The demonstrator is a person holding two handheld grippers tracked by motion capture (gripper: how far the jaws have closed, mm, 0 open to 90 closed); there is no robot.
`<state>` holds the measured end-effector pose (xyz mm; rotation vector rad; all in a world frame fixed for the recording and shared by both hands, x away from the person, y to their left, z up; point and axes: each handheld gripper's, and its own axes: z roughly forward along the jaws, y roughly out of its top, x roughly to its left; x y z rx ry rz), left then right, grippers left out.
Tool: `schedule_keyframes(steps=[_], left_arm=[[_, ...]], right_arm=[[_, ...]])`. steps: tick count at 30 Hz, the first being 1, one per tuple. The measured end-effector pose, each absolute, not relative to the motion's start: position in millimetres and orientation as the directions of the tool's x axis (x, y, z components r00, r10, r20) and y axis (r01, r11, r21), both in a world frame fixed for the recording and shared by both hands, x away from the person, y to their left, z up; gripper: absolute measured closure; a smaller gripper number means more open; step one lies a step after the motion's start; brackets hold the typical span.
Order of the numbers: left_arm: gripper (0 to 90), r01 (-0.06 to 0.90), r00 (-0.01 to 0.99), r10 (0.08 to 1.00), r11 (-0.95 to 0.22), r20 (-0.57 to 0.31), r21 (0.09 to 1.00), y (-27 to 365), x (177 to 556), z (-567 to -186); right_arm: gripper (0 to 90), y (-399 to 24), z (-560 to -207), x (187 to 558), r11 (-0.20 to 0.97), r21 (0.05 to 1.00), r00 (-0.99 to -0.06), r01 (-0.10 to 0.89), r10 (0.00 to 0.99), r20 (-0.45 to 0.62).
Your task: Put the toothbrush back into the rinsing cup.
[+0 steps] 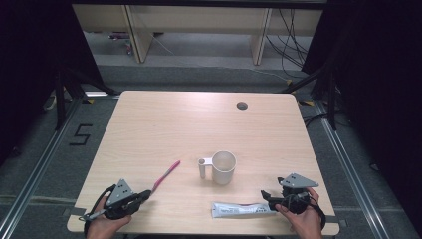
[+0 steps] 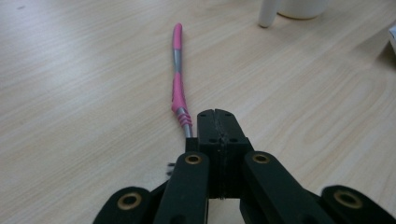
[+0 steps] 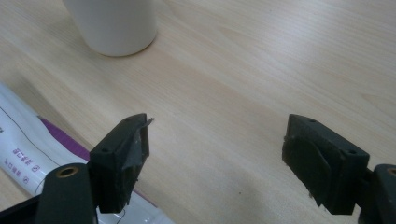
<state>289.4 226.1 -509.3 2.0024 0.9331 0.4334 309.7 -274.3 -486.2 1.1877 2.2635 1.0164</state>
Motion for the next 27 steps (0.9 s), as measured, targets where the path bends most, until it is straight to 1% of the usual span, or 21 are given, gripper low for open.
schedule_keyframes(steps=[2, 3, 4, 5, 6, 7, 8, 10, 11, 13, 16, 17, 18, 20, 21, 22, 24, 25, 27], left_arm=[[89.6, 0.462, 0.663, 0.748, -0.360, -0.045, 0.810, 226, 291, -512], [89.6, 0.464, 0.672, 0.740, -0.394, -0.025, 0.794, 227, 291, -512], [89.6, 0.464, 0.672, 0.740, -0.394, -0.025, 0.794, 227, 291, -512], [89.6, 0.453, 0.674, 0.739, -0.412, -0.001, 0.791, 228, 293, -514], [89.6, 0.453, 0.674, 0.739, -0.412, -0.001, 0.791, 228, 293, -514], [89.6, 0.464, 0.653, 0.757, -0.382, -0.018, 0.799, 226, 293, -516], [89.6, 0.464, 0.666, 0.746, -0.415, 0.001, 0.782, 228, 294, -515], [89.6, 0.465, 0.656, 0.755, -0.395, -0.009, 0.793, 227, 296, -518], [89.6, 0.466, 0.660, 0.751, -0.423, 0.013, 0.777, 229, 296, -517], [89.6, 0.468, 0.660, 0.751, -0.429, 0.017, 0.772, 229, 297, -518], [89.5, 0.463, 0.660, 0.751, -0.433, 0.025, 0.773, 230, 300, -518], [89.5, 0.465, 0.642, 0.766, -0.428, 0.038, 0.775, 230, 302, -518], [89.6, 0.461, 0.645, 0.763, -0.435, 0.045, 0.773, 232, 304, -518], [89.6, 0.468, 0.636, 0.771, -0.427, 0.041, 0.773, 232, 306, -519], [89.5, 0.473, 0.629, 0.775, -0.436, 0.053, 0.766, 235, 309, -519], [89.5, 0.465, 0.635, 0.769, -0.460, 0.077, 0.756, 238, 312, -519], [89.6, 0.474, 0.627, 0.775, -0.460, 0.079, 0.750, 241, 316, -519], [89.5, 0.477, 0.619, 0.781, -0.460, 0.085, 0.749, 241, 319, -520], [89.5, 0.481, 0.607, 0.790, -0.455, 0.089, 0.749, 242, 324, -521]], right_arm=[[23.7, -274, -487, 310, 0.385, 0.748, -0.576, 0.541, 0.818, -0.005], [23.8, -275, -487, 310, 0.395, 0.751, -0.572, 0.529, 0.820, -0.028], [23.8, -275, -487, 310, 0.395, 0.751, -0.572, 0.529, 0.820, -0.028], [23.9, -275, -487, 311, 0.395, 0.753, -0.574, 0.526, 0.818, -0.028], [24.0, -275, -487, 311, 0.396, 0.755, -0.576, 0.523, 0.817, -0.029], [24.0, -275, -487, 311, 0.401, 0.756, -0.579, 0.517, 0.815, -0.036], [24.1, -275, -487, 311, 0.401, 0.755, -0.580, 0.519, 0.814, -0.033], [24.2, -274, -487, 310, 0.390, 0.753, -0.578, 0.530, 0.816, -0.017], [24.1, -274, -487, 311, 0.389, 0.757, -0.577, 0.525, 0.816, -0.020], [24.4, -275, -487, 312, 0.405, 0.756, -0.584, 0.514, 0.811, -0.038], [24.5, -275, -487, 311, 0.399, 0.757, -0.580, 0.517, 0.814, -0.034], [24.5, -274, -487, 311, 0.388, 0.754, -0.580, 0.531, 0.815, -0.011], [24.5, -274, -487, 311, 0.388, 0.753, -0.581, 0.531, 0.814, -0.010], [24.5, -274, -488, 311, 0.392, 0.750, -0.583, 0.533, 0.812, -0.010], [24.5, -275, -487, 311, 0.402, 0.752, -0.580, 0.523, 0.814, -0.033], [24.6, -274, -487, 311, 0.391, 0.752, -0.585, 0.530, 0.811, -0.010], [24.5, -275, -487, 311, 0.389, 0.753, -0.573, 0.530, 0.819, -0.020], [24.6, -274, -488, 310, 0.374, 0.747, -0.573, 0.549, 0.820, 0.011], [24.7, -273, -487, 310, 0.367, 0.748, -0.568, 0.553, 0.823, 0.016]])
